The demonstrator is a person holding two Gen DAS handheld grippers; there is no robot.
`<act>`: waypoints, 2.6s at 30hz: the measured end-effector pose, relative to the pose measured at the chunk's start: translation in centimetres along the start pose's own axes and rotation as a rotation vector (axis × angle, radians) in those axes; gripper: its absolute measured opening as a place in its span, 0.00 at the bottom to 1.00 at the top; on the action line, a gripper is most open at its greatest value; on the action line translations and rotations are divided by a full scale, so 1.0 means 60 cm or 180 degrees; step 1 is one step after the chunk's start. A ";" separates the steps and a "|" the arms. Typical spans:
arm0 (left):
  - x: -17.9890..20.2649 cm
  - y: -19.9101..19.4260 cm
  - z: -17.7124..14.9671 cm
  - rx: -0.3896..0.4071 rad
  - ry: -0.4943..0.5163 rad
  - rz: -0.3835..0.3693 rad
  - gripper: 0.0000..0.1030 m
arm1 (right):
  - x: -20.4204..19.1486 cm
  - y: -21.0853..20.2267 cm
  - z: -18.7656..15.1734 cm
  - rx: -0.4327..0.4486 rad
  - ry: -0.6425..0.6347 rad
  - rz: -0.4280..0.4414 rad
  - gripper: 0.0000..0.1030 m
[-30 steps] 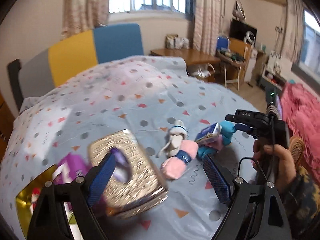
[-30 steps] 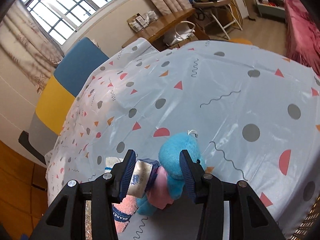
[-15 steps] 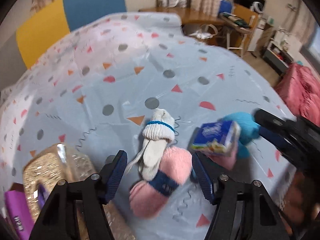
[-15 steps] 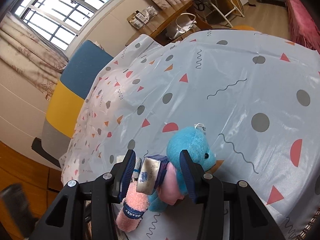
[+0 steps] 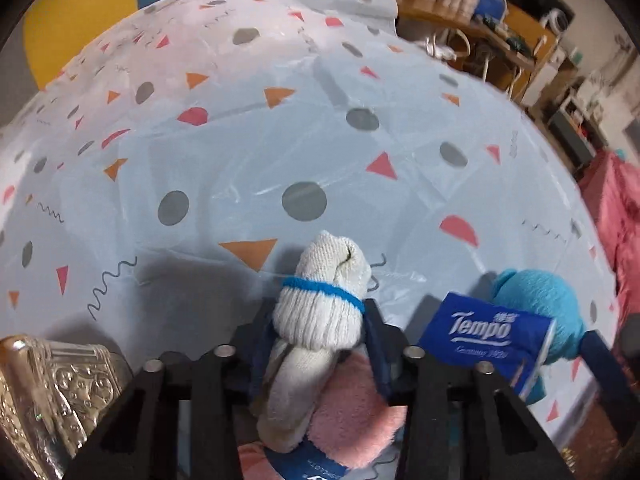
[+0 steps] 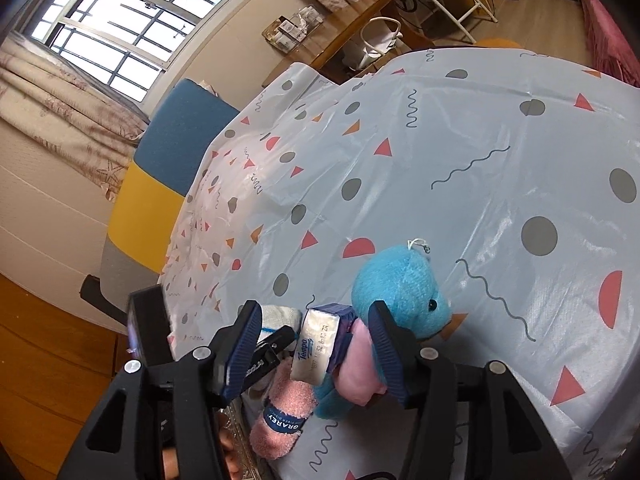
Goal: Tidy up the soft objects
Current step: 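Grasp the white knit glove with blue band with the left gripper and lift it, then carry the glove into the gold tray with left gripper while right gripper grasps the blue Tempo pack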
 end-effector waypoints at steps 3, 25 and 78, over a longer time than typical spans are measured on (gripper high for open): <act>-0.006 -0.031 -0.010 0.0135 -0.0029 -0.0012 0.36 | 0.002 0.000 0.001 0.0007 0.0014 -0.0007 0.55; -0.026 -0.197 -0.080 0.0602 -0.0093 -0.0240 0.36 | -0.052 0.070 -0.033 -0.0388 -0.0746 -0.0475 0.55; -0.612 -0.397 -0.632 0.1171 -0.2513 0.0980 0.50 | -0.108 0.105 -0.092 -0.0393 -0.1976 -0.1202 0.25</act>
Point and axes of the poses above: each gripper's, at about its wrist camera, not at the fingertips, and y roughly the way its jaws point, x to its right, z to its top, the point moved 1 cm from there along y, roughly the way its jaws point, and after that the axes turned 3 degrees about -z, right-handed, at the moved point
